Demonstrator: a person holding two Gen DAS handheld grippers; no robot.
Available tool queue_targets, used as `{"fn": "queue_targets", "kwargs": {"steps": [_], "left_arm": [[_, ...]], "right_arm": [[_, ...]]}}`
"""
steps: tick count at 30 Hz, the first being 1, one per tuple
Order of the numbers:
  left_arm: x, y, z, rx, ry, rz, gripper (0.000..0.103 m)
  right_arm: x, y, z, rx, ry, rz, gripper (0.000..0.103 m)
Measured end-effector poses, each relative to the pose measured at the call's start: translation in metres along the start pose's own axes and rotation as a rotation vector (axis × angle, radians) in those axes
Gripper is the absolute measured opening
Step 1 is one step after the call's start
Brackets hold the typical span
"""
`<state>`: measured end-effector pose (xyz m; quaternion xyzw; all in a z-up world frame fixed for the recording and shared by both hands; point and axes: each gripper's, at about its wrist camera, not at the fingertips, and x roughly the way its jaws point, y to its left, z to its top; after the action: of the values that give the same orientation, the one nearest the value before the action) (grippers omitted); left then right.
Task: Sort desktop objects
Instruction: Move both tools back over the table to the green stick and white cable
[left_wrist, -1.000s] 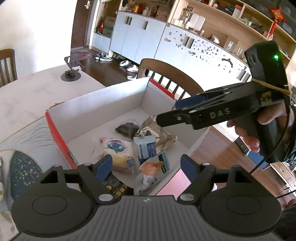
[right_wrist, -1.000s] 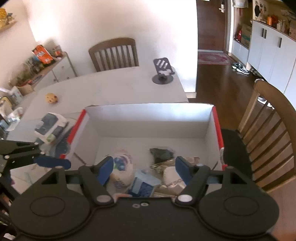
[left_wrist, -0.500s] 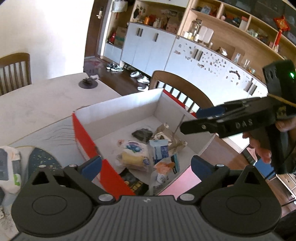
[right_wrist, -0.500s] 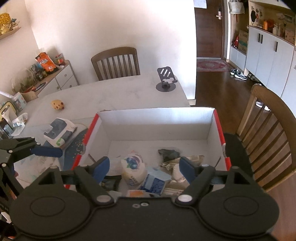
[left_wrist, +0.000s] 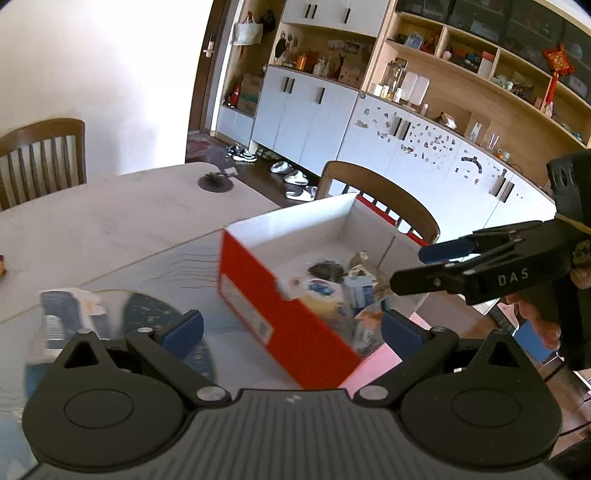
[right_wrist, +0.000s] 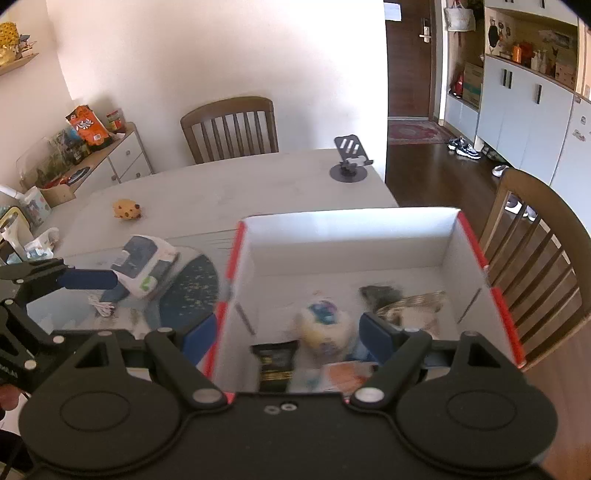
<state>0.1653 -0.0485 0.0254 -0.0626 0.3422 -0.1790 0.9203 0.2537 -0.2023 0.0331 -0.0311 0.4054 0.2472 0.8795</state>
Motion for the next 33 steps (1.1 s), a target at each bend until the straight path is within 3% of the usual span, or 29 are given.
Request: {"fn": "queue_targets", "kwargs": {"steps": [16, 33], "left_arm": [[-0.055, 0.094, -0.030, 0.004, -0.007, 0.061, 0.103], [-0.060, 0.166, -0.069, -0.008, 0.036, 0.138, 0.103]], "right_arm": [[0.019, 0.114, -0.020, 0.048, -0.007, -0.015, 0.084], [0.065, 0.203, -0.055, 0.030, 0.084, 0.020, 0.084]]}}
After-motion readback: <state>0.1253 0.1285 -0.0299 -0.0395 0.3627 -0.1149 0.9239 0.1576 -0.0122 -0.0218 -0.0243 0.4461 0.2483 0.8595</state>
